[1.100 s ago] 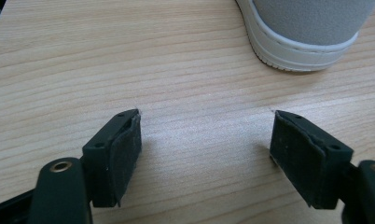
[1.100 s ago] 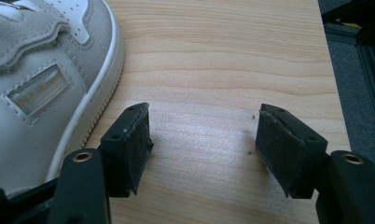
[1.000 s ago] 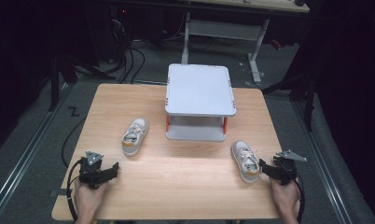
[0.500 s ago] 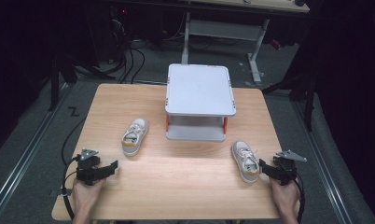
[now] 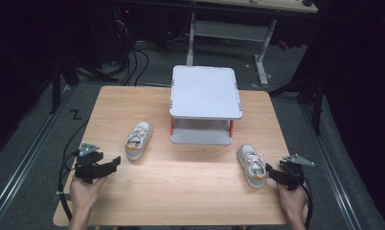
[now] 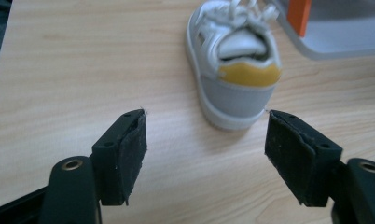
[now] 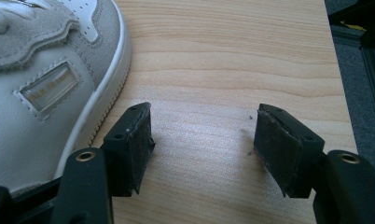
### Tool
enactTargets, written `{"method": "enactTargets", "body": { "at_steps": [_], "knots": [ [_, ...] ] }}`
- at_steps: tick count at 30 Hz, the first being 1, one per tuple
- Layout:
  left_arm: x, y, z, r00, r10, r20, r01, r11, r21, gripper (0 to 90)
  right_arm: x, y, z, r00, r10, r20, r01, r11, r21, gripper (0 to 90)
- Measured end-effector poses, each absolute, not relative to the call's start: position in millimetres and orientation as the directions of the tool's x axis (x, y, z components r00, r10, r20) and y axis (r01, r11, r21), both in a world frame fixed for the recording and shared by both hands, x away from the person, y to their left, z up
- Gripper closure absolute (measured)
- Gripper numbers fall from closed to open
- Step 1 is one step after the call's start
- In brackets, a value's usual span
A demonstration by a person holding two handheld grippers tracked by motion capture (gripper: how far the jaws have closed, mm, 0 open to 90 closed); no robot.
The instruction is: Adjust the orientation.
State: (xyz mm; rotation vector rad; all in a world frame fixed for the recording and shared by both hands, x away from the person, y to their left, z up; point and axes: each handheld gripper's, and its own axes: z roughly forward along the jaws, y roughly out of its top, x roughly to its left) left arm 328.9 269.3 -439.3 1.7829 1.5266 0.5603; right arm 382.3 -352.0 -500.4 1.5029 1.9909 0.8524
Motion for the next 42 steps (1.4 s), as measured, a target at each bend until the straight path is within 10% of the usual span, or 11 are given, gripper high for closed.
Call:
{"method": "enactTargets", "body": {
  "at_steps": [15,31,42],
  "knots": [
    [406,232,-411,0.278,0.955,0.098,0.690,-0.270,0.671,40.9,382,-352,-500,-0.273,0.962,-0.021,0.649,0.200,0.734,36.6],
    [440,223,-438,0.325,0.940,0.102,0.749,-0.322,0.579,50.7,382,-352,-500,-0.272,0.962,-0.019,0.650,0.199,0.734,36.6],
    [439,226,-436,0.331,0.937,0.111,0.723,-0.328,0.609,78.2,382,-351,-500,-0.274,0.962,-0.018,0.650,0.199,0.733,36.6]
  ]
}}
